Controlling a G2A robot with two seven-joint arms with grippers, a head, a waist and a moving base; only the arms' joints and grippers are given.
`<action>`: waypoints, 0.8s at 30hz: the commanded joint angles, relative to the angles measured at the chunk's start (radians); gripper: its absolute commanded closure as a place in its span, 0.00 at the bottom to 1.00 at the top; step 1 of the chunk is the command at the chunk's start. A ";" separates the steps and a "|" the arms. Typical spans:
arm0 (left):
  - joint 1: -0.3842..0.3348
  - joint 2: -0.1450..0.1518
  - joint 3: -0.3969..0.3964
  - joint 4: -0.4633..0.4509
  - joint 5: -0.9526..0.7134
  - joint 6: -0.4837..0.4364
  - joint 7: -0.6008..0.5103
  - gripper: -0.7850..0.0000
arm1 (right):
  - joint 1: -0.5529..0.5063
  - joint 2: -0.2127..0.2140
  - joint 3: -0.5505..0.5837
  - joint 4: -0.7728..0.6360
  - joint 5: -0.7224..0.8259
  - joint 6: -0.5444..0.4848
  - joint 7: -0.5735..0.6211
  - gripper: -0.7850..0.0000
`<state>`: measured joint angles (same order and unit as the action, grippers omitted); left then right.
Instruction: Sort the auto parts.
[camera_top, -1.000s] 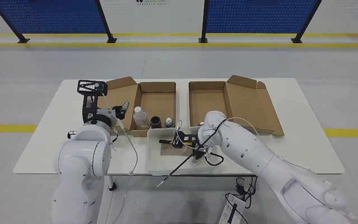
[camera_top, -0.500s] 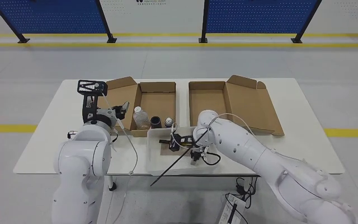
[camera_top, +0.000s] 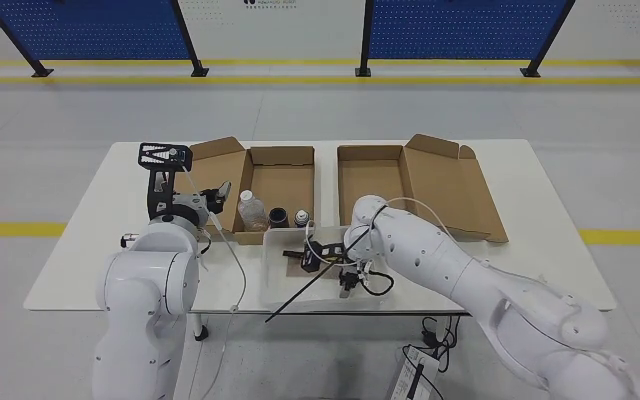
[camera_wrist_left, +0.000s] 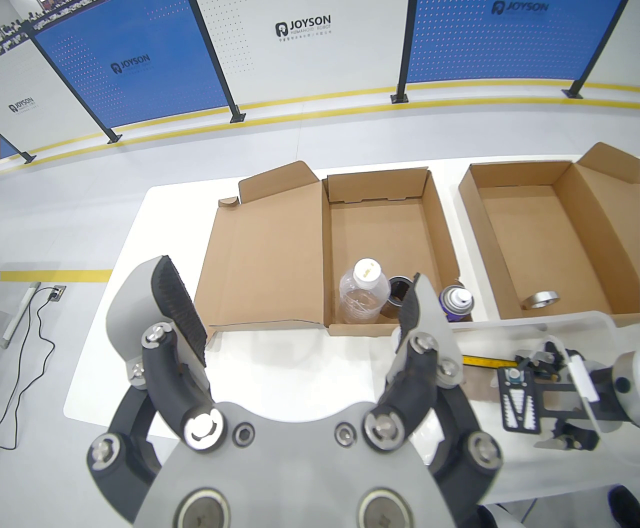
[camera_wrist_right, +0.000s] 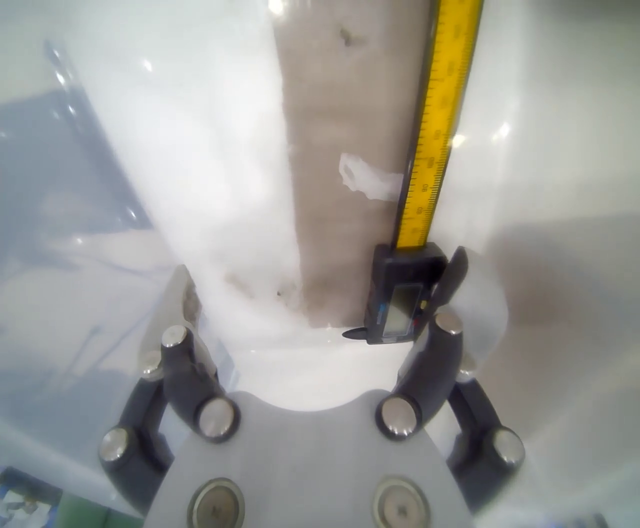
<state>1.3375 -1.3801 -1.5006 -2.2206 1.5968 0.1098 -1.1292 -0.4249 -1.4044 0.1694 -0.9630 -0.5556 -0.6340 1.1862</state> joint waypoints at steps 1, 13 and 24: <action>0.000 0.000 0.000 0.000 0.000 0.000 0.000 0.00 | 0.000 0.006 0.001 -0.010 0.005 0.001 0.001 0.00; 0.000 0.000 0.000 0.000 0.000 0.000 0.000 0.00 | -0.012 0.067 0.001 -0.148 0.084 0.014 0.015 0.00; 0.000 0.000 0.000 0.000 0.000 0.000 0.000 0.00 | 0.010 0.119 0.001 -0.281 0.029 0.073 0.072 0.00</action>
<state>1.3375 -1.3802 -1.5006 -2.2206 1.5968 0.1098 -1.1292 -0.4166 -1.2884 0.1700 -1.2324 -0.5190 -0.5674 1.2527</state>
